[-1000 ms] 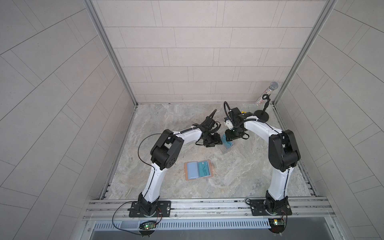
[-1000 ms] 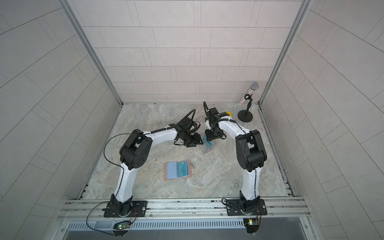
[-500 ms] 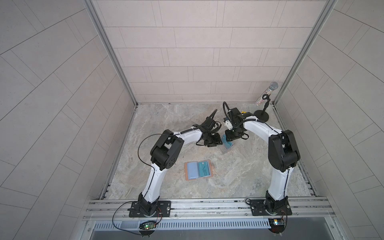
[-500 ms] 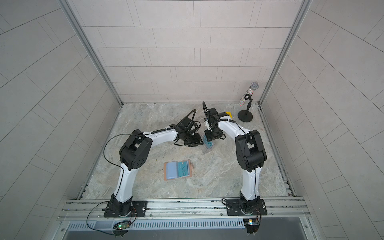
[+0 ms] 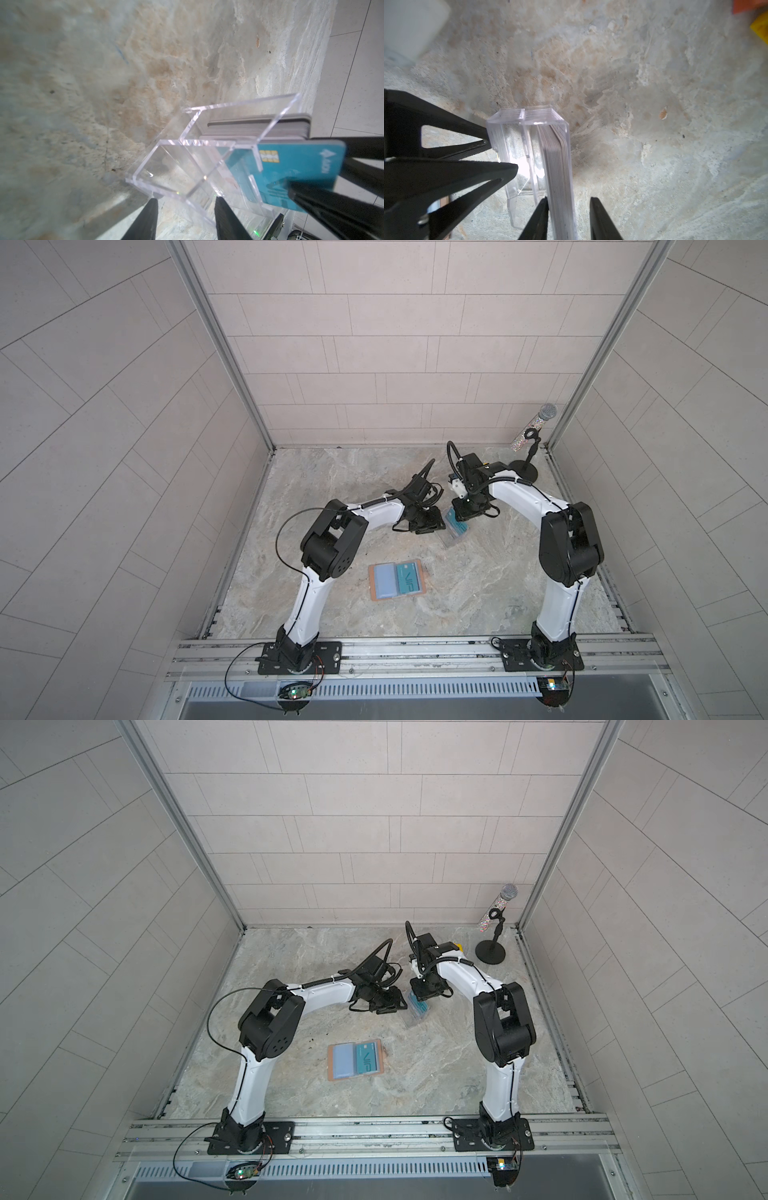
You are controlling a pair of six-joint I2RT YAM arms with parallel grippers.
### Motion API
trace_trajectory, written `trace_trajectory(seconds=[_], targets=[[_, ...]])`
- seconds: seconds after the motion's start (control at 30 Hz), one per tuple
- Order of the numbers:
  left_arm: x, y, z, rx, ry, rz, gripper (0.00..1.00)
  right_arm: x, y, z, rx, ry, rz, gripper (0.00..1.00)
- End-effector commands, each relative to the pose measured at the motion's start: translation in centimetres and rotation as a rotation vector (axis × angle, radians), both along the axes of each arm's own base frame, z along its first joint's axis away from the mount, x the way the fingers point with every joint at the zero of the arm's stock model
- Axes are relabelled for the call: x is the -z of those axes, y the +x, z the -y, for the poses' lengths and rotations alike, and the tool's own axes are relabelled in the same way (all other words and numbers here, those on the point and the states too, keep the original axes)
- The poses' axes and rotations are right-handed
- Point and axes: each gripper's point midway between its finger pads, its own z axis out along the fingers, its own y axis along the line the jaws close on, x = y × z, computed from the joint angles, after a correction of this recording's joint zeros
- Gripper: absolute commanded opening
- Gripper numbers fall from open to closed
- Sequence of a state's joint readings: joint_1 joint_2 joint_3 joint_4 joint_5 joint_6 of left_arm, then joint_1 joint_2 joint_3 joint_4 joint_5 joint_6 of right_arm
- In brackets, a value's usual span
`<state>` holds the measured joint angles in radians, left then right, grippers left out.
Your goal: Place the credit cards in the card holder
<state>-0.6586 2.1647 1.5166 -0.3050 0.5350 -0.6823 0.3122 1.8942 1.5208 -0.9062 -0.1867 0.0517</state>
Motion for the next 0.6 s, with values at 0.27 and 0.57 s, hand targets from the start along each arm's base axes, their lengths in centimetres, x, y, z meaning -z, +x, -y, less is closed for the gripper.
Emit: trace_trajectory(seconds=[0.27, 0.57], targets=[[4.4, -2.8, -3.6, -0.007, 0.179, -0.102, 0.49, -2.4, 0.2, 1.6, 0.010, -0.052, 0.054, 0.11], [3.0, -2.5, -2.9, -0.004, 0.134, -0.089, 0.49, -3.8, -0.3, 1.2, 0.010, -0.018, 0.068, 0.00]])
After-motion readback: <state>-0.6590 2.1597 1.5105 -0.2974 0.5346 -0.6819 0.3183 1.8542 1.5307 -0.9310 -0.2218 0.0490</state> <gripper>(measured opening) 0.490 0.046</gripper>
